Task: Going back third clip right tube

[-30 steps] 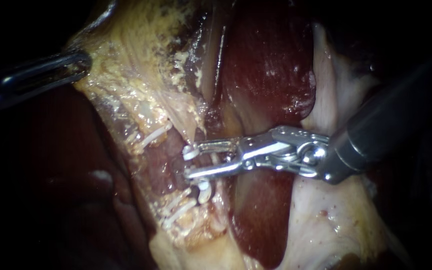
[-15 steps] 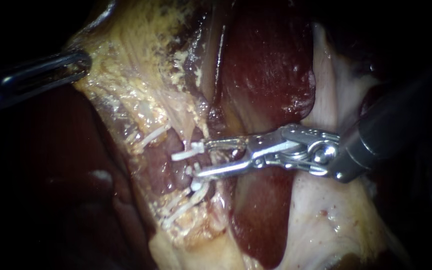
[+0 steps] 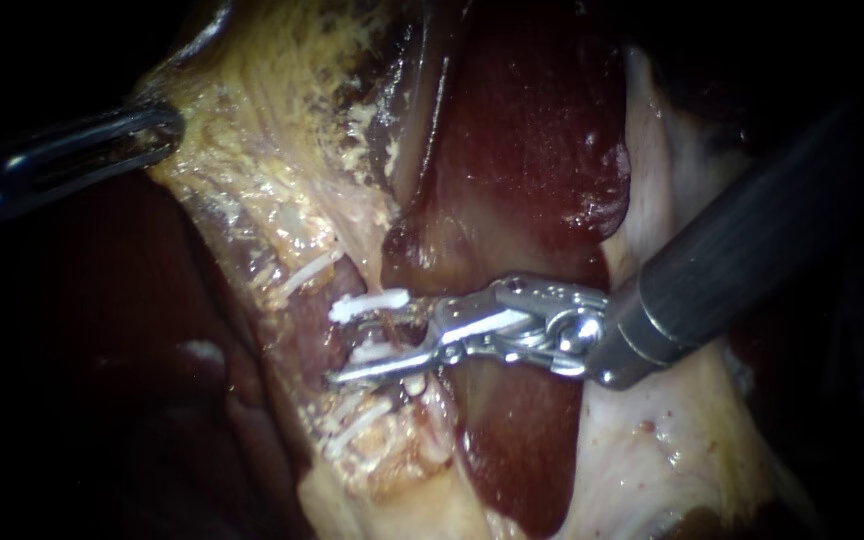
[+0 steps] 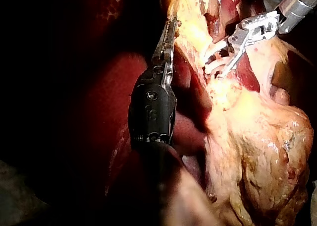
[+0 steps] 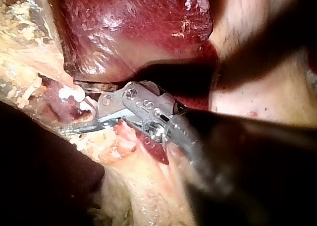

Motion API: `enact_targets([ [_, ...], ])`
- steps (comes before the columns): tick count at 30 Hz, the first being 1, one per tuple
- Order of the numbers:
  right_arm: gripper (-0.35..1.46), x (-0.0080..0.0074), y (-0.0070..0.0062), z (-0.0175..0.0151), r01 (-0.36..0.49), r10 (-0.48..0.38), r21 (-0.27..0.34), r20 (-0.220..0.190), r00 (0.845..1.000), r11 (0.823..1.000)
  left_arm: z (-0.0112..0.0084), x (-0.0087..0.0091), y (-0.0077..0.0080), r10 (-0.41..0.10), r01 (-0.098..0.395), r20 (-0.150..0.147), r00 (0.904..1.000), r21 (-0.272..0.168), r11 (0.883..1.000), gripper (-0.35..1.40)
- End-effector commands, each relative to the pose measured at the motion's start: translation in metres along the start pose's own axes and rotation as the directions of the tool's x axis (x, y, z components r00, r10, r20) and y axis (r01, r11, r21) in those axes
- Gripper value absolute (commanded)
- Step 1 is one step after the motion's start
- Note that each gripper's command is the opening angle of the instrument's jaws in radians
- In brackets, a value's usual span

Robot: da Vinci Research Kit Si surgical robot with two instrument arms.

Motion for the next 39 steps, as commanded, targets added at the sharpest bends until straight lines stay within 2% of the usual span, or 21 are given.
enact_targets([
  [1, 0.60, 0.0000, 0.0000, 0.0000, 0.012, -0.012, 0.000, -0.001, 1.000, 1.000, 0.0000, 0.0000, 0.0000, 0.000, 0.000, 0.000, 1.0000, 0.000, 1.000, -0.35],
  [7, 0.60, 0.0007, 0.0018, -0.0011, 0.082, -0.083, -0.043, -0.018, 0.996, 0.996, 0.0000, 0.0000, 0.0000, 0.000, 0.000, 0.000, 1.0000, 0.000, 1.000, -0.35],
  [10, 0.60, 0.0009, 0.0021, -0.0025, 0.096, -0.097, -0.052, -0.020, 0.995, 0.994, -0.0001, 0.0000, -0.0001, 0.000, 0.000, 0.000, 1.0000, 0.000, 1.000, -0.35],
  [14, 0.60, 0.0018, 0.0013, -0.0048, 0.147, -0.148, -0.048, -0.015, 0.989, 0.988, -0.0001, 0.0000, -0.0001, 0.000, 0.000, 0.000, 1.0000, -0.001, 1.000, -0.35],
  [17, 0.60, 0.0028, 0.0003, -0.0074, 0.226, -0.227, -0.035, -0.011, 0.974, 0.973, -0.0001, 0.0000, -0.0001, 0.000, 0.000, 0.000, 1.0000, -0.001, 1.000, -0.35],
  [24, 0.60, 0.0045, -0.0018, -0.0123, 0.343, -0.344, -0.018, -0.006, 0.939, 0.939, -0.0001, 0.0000, -0.0001, 0.000, 0.000, 0.000, 1.0000, 0.000, 1.000, -0.35],
  [28, 0.60, 0.0052, -0.0027, -0.0142, 0.377, -0.378, -0.010, -0.008, 0.926, 0.926, -0.0001, 0.0000, -0.0001, 0.000, 0.000, 0.000, 1.0000, 0.000, 1.000, -0.35],
  [36, 0.60, 0.0054, -0.0042, -0.0172, 0.424, -0.424, 0.007, -0.013, 0.906, 0.906, 0.0000, 0.0001, -0.0002, -0.006, 0.006, 0.000, 1.0000, 0.001, 1.000, -0.35],
  [39, 0.60, 0.0059, -0.0047, -0.0181, 0.453, -0.452, 0.011, -0.012, 0.892, 0.892, 0.0003, 0.0003, -0.0004, -0.005, 0.005, 0.000, 1.0000, 0.005, 1.000, -0.35],
])
